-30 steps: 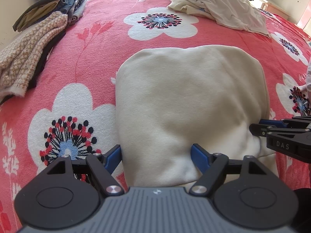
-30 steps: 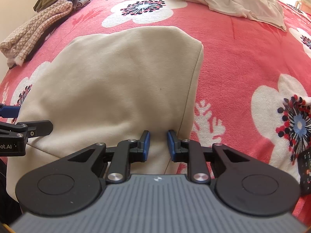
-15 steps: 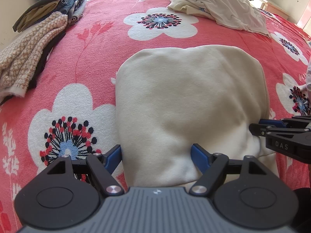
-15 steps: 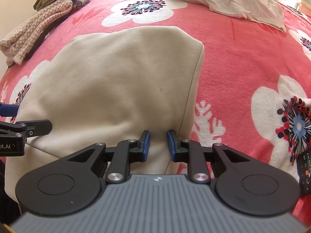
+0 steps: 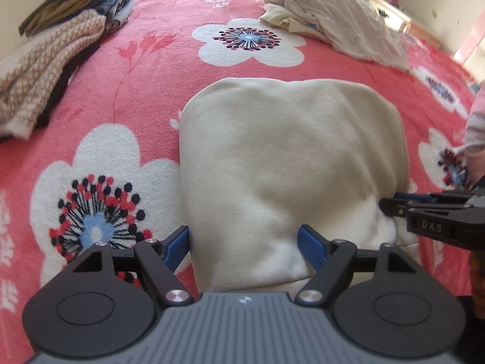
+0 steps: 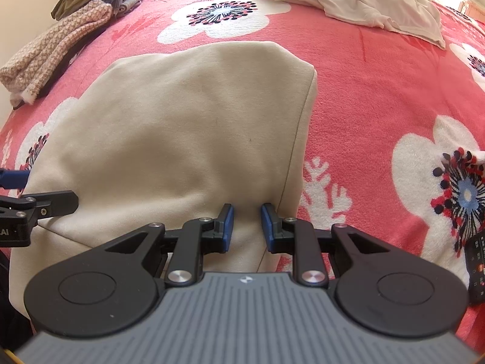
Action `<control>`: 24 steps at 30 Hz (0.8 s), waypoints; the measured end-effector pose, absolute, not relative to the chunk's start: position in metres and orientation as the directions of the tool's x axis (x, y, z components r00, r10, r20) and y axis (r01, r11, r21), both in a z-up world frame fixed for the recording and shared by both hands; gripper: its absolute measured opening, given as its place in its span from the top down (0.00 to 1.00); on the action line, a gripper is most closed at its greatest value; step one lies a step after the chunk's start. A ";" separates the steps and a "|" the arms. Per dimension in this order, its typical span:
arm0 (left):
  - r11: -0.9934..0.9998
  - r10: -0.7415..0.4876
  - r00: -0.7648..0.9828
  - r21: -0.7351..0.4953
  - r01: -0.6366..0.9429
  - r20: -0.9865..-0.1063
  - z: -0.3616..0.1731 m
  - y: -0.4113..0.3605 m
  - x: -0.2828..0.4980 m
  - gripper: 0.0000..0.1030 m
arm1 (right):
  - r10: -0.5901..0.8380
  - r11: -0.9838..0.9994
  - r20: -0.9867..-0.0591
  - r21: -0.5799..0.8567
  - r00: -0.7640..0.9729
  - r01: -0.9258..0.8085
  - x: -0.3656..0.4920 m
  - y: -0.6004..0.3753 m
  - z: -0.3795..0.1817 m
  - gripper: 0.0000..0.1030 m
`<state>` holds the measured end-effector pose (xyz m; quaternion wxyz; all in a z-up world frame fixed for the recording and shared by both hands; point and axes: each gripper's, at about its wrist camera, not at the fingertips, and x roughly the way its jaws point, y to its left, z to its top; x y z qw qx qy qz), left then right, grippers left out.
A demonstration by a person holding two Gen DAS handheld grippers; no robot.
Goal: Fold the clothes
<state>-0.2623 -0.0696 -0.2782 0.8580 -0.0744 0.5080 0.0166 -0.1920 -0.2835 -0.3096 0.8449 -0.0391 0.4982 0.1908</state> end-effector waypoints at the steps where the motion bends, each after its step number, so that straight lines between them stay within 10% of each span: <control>1: 0.985 -0.064 0.488 -0.133 -0.108 -0.870 -0.279 -0.066 -0.263 0.24 | 0.286 0.924 -0.856 0.128 0.431 -0.359 -0.192 -0.284 -0.310 0.81; 16: 0.897 -0.230 0.571 -0.399 -0.189 -0.788 -0.298 -0.031 -0.241 0.19 | 0.381 0.908 -0.823 0.246 0.422 -0.339 -0.191 -0.303 -0.310 0.78; 24: 0.825 -0.337 0.588 -0.532 -0.193 -0.736 -0.316 -0.009 -0.229 0.19 | 0.508 0.861 -0.752 0.447 0.420 -0.243 -0.207 -0.336 -0.304 0.45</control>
